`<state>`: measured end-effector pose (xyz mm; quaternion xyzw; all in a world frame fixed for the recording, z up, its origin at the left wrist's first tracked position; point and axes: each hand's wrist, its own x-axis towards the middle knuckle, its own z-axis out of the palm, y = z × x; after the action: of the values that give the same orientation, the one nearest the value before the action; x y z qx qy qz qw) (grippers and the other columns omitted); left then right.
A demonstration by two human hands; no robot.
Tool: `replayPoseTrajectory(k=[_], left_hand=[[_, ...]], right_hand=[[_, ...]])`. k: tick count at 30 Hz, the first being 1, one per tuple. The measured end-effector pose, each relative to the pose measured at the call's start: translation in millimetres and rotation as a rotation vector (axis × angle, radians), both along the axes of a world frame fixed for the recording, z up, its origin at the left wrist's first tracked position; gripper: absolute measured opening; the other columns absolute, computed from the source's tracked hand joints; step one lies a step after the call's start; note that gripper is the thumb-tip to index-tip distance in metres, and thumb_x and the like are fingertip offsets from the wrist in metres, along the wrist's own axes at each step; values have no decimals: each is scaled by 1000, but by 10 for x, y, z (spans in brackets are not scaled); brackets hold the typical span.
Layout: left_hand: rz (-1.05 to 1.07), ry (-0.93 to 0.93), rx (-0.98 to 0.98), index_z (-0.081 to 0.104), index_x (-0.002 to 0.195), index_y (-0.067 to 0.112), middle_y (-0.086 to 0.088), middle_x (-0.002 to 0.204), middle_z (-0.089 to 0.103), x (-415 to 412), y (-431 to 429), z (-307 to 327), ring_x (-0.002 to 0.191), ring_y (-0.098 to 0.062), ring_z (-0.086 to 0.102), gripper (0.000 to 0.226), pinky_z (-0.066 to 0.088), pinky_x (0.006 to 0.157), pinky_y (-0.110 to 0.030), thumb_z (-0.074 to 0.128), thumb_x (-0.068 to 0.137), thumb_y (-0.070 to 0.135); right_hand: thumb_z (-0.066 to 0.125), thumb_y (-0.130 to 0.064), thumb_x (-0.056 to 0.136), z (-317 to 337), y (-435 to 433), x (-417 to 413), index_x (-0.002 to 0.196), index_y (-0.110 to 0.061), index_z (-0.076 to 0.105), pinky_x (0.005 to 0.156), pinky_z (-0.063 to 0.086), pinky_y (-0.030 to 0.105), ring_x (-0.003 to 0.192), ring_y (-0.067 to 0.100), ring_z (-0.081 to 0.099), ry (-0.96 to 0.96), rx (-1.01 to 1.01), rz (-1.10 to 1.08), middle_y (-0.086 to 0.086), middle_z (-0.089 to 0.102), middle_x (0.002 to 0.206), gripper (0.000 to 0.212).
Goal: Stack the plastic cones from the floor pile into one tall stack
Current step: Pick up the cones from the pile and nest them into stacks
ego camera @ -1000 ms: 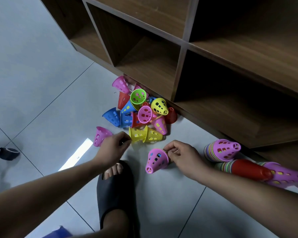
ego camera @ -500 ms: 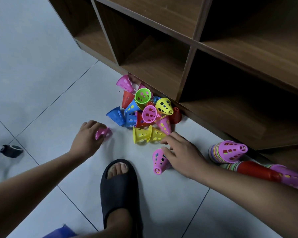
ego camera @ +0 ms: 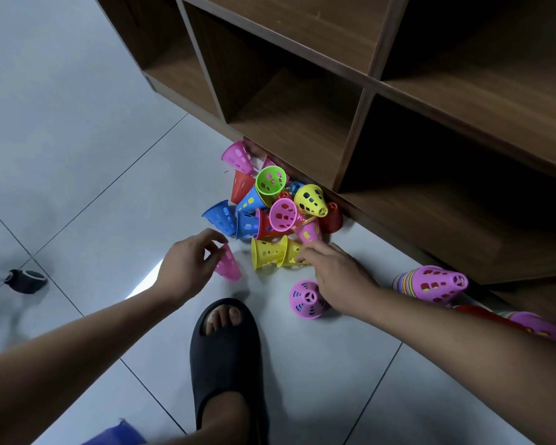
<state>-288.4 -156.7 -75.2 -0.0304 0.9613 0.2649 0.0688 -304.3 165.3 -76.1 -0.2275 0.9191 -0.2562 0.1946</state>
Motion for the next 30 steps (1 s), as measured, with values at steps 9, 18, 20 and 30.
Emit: replayPoseTrajectory(k=[9, 18, 20, 30], left_hand=[[-30, -266, 109, 73, 104, 39, 21, 83, 76, -13, 148, 5, 80, -3, 70, 12, 57, 77, -29, 65, 100, 31], [1, -378, 349, 74, 105, 34, 12, 90, 79, 124, 364, 146, 84, -9, 71, 6, 57, 81, -30, 69, 102, 33], [5, -373, 429, 73, 109, 33, 8, 91, 80, 132, 414, 194, 82, -10, 71, 9, 57, 82, -32, 67, 103, 36], [32, -273, 655, 72, 107, 19, -8, 84, 69, 147, 719, 384, 71, -14, 58, 16, 48, 66, -23, 57, 109, 16]], right_hand=[[52, 2, 88, 160, -263, -264, 146, -30, 51, 110, 37, 46, 138, 28, 40, 263, 235, 424, -7, 31, 167, 66], [26, -14, 86, 141, -64, -230, 135, -18, 56, 99, 40, 41, 128, 31, 44, 285, 426, 380, 6, 54, 137, 58], [36, -8, 84, 57, 32, -197, 126, -18, 61, 97, 42, 41, 122, 31, 48, 262, 397, 364, 6, 57, 127, 50], [57, -22, 103, -13, 455, -203, 100, -21, 62, 74, 51, 45, 85, 22, 56, 121, -121, -167, -2, 61, 90, 6]])
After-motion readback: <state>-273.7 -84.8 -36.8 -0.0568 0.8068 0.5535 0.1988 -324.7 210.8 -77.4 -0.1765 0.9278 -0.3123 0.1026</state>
